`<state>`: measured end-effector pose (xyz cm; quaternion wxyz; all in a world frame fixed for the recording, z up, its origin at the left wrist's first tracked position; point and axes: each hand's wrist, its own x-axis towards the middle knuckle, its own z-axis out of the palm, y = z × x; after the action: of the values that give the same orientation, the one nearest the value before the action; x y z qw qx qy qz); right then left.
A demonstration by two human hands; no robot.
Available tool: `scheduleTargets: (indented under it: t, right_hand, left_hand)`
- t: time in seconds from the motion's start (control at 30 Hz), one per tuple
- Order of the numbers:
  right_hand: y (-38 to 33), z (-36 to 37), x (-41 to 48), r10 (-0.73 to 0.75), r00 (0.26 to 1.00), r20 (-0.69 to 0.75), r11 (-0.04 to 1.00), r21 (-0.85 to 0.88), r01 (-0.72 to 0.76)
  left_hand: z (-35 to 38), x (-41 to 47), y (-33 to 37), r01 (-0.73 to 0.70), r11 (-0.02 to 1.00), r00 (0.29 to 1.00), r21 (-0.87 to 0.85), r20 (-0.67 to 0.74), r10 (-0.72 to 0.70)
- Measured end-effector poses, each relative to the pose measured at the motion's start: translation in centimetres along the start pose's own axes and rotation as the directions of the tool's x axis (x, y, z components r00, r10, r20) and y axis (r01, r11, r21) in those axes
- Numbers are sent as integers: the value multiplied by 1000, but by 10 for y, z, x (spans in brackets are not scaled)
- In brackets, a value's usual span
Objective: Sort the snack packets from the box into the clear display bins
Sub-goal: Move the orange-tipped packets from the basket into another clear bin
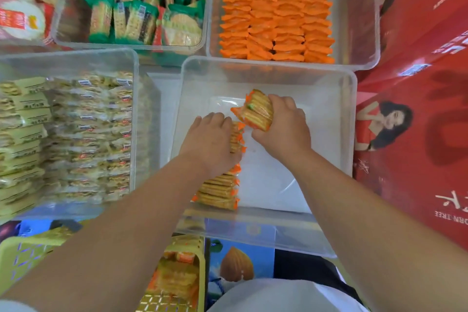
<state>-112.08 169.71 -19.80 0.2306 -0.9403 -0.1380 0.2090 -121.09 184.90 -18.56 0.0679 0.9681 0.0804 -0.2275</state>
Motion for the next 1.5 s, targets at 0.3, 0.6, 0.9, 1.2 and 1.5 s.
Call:
scheduleTargets:
  t: [0.3, 0.6, 0.9, 1.2, 1.5]
  right_hand:
    - [-12, 13, 19, -142, 983, 119, 948, -269, 169]
    - [-12, 26, 15, -156, 986, 53, 984, -77, 160]
    - [-3, 31, 1, -3, 999, -32, 926, 378, 15]
    - [-38, 46, 1, 316, 943, 99, 510, 821, -257]
    - [-74, 60, 9, 127, 972, 196, 656, 719, -231]
  left_hand:
    - [14, -11, 4, -2, 998, 998, -57, -57, -1]
    - [-8, -37, 9, 53, 993, 995, 107, -87, -44]
    - [-14, -74, -7, 200, 919, 875, -340, -359, -324]
    - [-2, -65, -19, 221, 818, 882, -530, -249, -400]
    - [-6, -67, -18, 184, 833, 901, -522, -249, -355]
